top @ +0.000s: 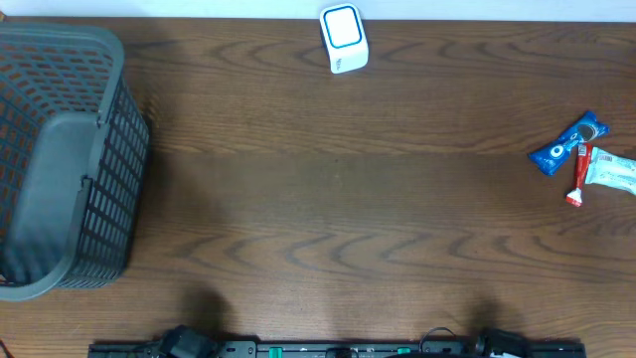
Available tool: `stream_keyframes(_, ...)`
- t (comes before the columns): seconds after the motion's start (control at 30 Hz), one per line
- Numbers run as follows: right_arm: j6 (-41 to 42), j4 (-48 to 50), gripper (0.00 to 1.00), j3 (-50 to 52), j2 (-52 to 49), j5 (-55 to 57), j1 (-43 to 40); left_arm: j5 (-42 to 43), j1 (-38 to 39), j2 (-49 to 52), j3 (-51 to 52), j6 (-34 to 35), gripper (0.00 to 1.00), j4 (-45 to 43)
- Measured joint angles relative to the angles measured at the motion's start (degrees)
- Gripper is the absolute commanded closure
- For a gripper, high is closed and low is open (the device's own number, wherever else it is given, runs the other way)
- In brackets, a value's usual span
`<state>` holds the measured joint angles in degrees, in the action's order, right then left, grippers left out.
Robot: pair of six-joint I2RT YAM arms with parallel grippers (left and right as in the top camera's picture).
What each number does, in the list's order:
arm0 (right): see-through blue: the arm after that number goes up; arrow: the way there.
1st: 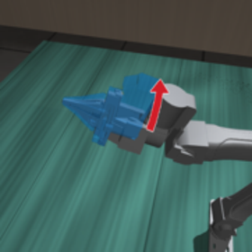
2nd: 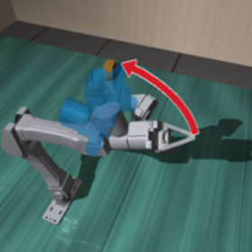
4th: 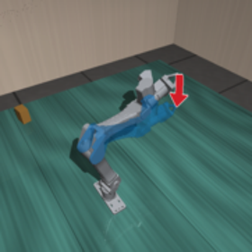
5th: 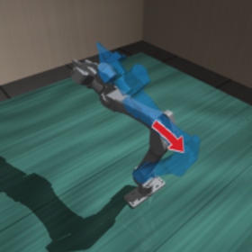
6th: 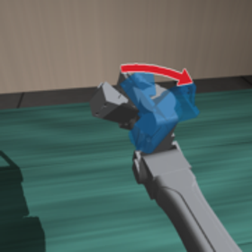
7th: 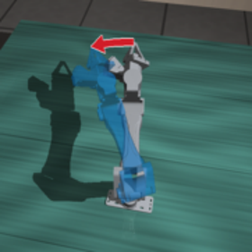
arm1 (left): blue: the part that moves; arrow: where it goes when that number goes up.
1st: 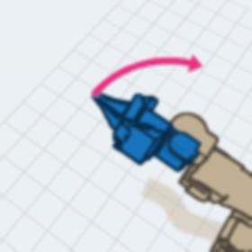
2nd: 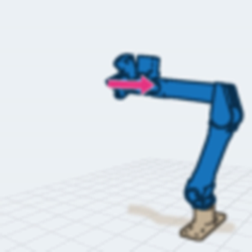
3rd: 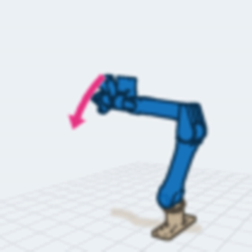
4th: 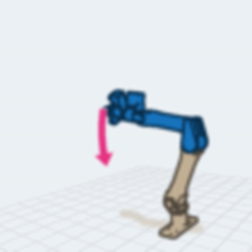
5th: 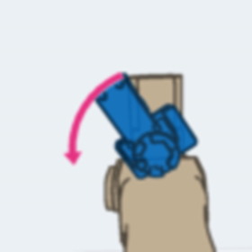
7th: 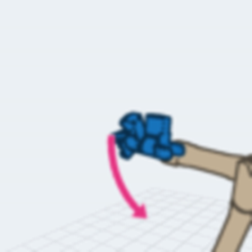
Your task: Scan the item barcode
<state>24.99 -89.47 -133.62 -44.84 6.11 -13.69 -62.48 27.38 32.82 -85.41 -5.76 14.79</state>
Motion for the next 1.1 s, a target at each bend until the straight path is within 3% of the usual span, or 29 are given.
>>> stream_keyframes(0.3,0.0,32.3,0.01,47.8,21.2,3.6,9.2,0.0,0.0,0.0,0.0,0.0,0.02,0.0)
stream_keyframes(0.6,0.0,53.0,0.01,86.6,32.0,4.5,10.8,0.0,0.0,0.0,0.0,0.0,0.02,0.0)
stream_keyframes(0.63,0.0,54.3,0.09,89.8,33.2,4.5,10.8,0.0,0.0,0.0,0.0,0.0,0.02,0.0)
stream_keyframes(0.7,-0.1,57.1,0.17,95.7,36.3,4.9,10.8,0.0,0.0,0.0,0.0,0.0,0.02,0.0)
stream_keyframes(0.8,-0.3,58.8,0.18,102.1,40.6,5.2,10.8,0.0,0.0,0.0,0.0,0.0,0.02,0.0)
stream_keyframes(0.83,-0.6,59.4,0.24,104.3,42.1,5.3,10.7,0.0,0.0,0.0,0.0,0.0,0.02,0.0)
stream_keyframes(0.87,-1.0,59.4,0.38,106.0,43.1,5.4,10.5,0.0,0.0,0.0,0.0,0.0,0.02,0.0)
stream_keyframes(0.93,-1.0,59.9,0.55,108.9,43.9,5.8,9.9,0.0,0.0,0.0,0.0,0.0,0.02,0.0)
stream_keyframes(1.0,-1.2,60.2,0.67,111.0,43.9,6.4,9.5,0.0,0.0,0.0,0.0,0.0,0.02,0.0)
stream_keyframes(1.1,-1.5,60.3,0.69,113.8,43.9,8.0,9.3,0.0,0.0,0.0,0.0,0.0,0.02,0.0)
